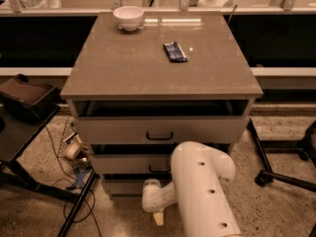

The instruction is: Open bottom drawer

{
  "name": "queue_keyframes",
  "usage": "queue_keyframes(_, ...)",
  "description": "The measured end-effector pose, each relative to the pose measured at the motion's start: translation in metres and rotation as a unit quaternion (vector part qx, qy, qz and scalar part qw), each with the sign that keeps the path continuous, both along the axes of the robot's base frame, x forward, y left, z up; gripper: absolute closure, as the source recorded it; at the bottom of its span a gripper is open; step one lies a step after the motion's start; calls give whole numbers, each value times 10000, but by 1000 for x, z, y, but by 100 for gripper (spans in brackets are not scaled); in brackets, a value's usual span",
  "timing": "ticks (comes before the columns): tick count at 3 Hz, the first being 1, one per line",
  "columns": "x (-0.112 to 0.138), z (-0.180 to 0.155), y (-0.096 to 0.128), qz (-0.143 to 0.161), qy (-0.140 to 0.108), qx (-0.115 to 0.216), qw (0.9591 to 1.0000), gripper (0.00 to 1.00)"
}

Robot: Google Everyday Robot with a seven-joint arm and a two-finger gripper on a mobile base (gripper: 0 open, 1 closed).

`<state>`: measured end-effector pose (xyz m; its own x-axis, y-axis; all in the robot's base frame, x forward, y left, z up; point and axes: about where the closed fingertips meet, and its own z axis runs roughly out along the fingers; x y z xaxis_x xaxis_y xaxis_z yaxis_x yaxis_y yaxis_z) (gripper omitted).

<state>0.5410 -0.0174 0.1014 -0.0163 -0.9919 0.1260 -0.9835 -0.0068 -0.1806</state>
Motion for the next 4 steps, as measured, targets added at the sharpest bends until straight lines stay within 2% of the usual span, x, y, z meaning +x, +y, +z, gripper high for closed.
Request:
queue_keyframes(1, 7, -10, -4, -63, 129, -41, 9999, 34)
queue_keyframes(2, 14, -10, -5, -247, 252, 2, 9994, 58)
queue_keyframes(3, 8, -9, -6, -230, 217, 22, 9995, 81)
queue_keyframes(4, -9, -1, -7, -261, 67, 109, 9996, 100)
